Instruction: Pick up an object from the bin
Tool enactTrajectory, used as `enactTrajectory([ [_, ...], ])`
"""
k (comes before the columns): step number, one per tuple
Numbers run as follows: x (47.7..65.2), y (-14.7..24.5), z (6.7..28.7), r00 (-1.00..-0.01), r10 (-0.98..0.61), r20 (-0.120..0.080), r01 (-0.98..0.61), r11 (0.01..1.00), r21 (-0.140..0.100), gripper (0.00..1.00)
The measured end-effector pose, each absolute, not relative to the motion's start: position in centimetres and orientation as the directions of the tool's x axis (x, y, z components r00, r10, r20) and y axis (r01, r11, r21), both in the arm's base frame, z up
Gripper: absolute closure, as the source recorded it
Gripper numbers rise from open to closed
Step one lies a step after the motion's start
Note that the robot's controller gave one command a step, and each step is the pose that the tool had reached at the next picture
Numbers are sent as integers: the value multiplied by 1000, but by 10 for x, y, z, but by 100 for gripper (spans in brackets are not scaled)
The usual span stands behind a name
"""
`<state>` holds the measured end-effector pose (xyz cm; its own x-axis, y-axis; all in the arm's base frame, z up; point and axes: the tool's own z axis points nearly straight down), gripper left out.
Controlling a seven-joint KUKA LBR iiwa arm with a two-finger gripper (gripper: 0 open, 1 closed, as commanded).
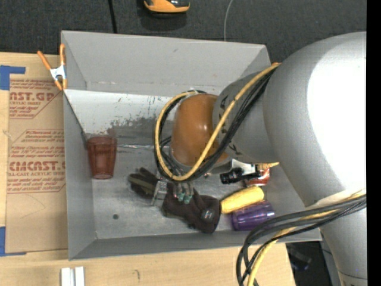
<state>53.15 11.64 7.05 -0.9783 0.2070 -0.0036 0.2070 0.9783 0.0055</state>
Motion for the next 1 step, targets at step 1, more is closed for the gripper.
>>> enactTrajectory([
  [1,530,116,74,-978,207,2,207,978,3,100],
])
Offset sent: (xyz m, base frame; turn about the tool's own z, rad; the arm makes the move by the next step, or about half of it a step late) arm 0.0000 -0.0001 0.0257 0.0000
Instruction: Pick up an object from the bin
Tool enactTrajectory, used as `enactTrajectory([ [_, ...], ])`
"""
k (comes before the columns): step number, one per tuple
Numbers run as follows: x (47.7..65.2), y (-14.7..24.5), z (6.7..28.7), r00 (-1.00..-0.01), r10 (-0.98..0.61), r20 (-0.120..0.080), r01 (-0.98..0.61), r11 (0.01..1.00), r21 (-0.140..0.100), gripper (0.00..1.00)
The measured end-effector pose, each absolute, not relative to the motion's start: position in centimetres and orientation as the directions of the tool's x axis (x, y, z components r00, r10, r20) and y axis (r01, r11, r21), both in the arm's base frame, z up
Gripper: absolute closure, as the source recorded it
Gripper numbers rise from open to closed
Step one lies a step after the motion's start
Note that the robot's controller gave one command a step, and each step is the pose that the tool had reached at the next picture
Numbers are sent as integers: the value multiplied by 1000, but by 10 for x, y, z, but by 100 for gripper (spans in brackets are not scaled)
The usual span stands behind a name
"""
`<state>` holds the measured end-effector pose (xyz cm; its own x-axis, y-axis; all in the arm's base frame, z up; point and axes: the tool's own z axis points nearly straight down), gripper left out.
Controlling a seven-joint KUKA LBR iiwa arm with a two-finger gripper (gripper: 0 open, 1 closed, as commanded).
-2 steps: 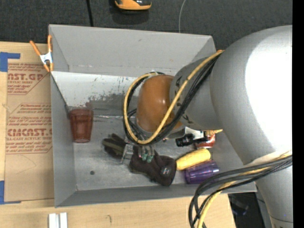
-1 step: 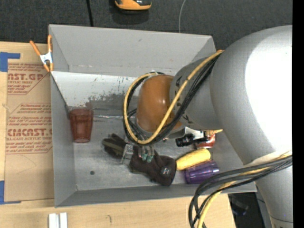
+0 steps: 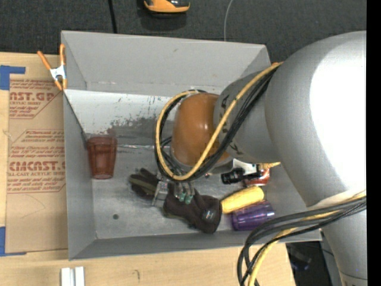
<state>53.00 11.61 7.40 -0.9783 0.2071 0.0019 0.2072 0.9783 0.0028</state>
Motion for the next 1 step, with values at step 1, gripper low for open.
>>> enactTrajectory([
  [1,530,116,90,-978,207,3,207,978,1,100],
])
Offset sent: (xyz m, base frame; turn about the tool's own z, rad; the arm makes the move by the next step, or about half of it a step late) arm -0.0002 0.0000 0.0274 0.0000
